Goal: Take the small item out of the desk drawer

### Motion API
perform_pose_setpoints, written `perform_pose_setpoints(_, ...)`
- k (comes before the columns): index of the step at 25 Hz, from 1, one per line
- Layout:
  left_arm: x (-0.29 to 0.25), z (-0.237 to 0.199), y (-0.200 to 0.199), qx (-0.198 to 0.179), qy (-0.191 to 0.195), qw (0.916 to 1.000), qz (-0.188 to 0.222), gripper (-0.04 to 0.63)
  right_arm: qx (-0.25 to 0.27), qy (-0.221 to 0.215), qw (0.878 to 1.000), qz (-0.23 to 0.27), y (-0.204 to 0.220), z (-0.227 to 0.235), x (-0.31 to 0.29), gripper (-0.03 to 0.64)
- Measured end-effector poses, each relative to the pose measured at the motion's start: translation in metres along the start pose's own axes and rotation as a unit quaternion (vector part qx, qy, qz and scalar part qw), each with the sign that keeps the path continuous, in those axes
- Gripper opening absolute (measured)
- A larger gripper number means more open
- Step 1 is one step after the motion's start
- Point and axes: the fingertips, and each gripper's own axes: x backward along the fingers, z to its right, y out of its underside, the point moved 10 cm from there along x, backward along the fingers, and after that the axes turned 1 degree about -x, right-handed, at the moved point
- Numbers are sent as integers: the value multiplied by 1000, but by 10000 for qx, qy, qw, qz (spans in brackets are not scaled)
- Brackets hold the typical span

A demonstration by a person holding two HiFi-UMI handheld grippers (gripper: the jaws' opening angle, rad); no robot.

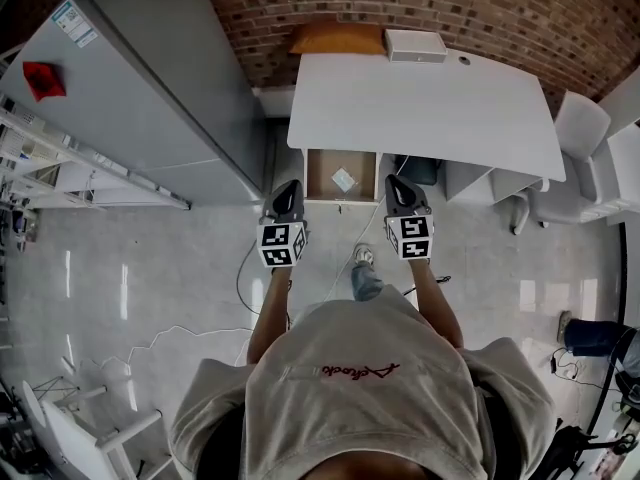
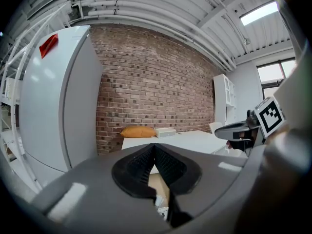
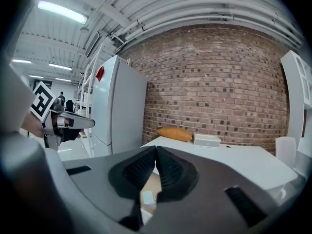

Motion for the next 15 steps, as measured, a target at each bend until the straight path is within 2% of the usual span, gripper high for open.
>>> perform_pose_setpoints(15,-102,-9,-51,-124,-431,9989,98,9,80,-496,9985,237,-37,80,-99,12)
